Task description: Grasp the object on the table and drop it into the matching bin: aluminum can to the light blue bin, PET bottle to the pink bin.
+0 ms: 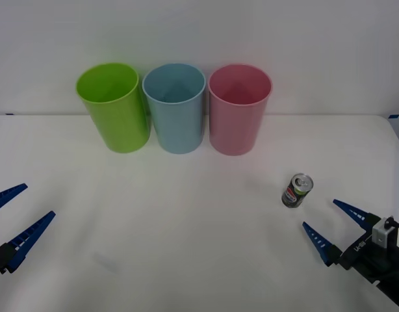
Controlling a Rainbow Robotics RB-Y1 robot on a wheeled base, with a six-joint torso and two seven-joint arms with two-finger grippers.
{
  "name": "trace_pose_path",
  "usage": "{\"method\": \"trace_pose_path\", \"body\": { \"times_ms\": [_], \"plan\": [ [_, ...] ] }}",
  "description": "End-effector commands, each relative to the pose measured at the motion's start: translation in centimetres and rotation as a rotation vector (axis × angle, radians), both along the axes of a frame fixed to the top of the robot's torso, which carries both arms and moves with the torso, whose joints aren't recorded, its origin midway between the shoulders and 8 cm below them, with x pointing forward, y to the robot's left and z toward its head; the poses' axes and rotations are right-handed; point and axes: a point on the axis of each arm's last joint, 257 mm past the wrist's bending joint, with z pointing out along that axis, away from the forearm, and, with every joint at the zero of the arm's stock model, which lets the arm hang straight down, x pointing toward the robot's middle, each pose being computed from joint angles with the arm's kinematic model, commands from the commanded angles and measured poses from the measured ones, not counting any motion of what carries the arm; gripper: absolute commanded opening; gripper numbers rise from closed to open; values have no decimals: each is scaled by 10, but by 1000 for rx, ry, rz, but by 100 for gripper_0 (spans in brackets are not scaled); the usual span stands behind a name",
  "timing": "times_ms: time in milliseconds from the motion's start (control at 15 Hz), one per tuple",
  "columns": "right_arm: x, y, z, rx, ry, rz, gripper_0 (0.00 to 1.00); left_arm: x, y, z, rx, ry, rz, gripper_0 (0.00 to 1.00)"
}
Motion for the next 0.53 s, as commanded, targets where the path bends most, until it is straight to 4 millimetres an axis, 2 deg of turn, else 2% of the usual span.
{"method": "trace_pose_path", "body": {
  "times_ms": [67,533],
  "plan": [
    [14,7,-2,4,2,-7,100,0,0,0,0,0,0,100],
    [45,29,0,-5,-6,-37,100,0,0,0,0,0,0,100]
  ]
}}
